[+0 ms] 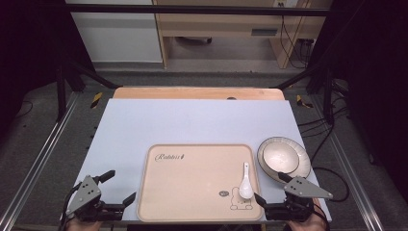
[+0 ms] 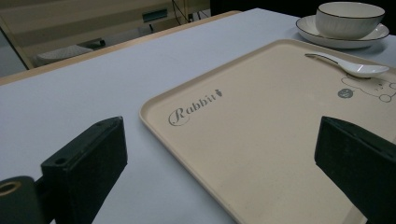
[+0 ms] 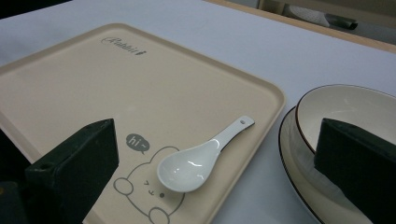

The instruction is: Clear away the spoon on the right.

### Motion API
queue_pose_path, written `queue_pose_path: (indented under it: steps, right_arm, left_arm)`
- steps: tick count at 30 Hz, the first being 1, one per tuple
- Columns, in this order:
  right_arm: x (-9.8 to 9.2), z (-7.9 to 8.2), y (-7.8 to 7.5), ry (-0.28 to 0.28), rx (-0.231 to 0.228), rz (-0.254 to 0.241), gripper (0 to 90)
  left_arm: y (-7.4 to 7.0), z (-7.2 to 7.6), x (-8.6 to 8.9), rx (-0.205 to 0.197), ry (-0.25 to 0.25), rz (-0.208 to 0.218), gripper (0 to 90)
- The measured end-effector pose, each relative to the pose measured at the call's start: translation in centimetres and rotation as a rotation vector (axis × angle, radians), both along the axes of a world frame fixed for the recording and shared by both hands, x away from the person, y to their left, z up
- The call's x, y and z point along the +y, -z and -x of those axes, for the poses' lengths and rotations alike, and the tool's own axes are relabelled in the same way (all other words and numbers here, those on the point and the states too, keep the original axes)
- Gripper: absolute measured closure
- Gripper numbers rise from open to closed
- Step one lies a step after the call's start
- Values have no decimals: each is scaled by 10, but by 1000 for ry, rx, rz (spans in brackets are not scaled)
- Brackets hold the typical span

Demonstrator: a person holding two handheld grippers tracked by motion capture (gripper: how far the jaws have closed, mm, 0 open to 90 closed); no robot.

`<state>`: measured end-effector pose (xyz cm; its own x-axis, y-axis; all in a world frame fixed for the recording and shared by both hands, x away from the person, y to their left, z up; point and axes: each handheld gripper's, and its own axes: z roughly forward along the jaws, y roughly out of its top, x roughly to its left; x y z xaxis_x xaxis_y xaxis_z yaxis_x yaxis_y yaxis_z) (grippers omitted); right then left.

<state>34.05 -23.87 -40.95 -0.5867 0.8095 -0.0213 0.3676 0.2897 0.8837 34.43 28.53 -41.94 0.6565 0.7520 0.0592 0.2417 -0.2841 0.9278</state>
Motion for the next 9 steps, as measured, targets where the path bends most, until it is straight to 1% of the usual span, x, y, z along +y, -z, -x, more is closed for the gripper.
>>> queue_pose_path:
  steps: [9]
  right_arm:
    - [-7, 2, 5, 31, 21, 7, 1]
  left_arm:
    - [0, -1, 0, 2, -1, -5, 20]
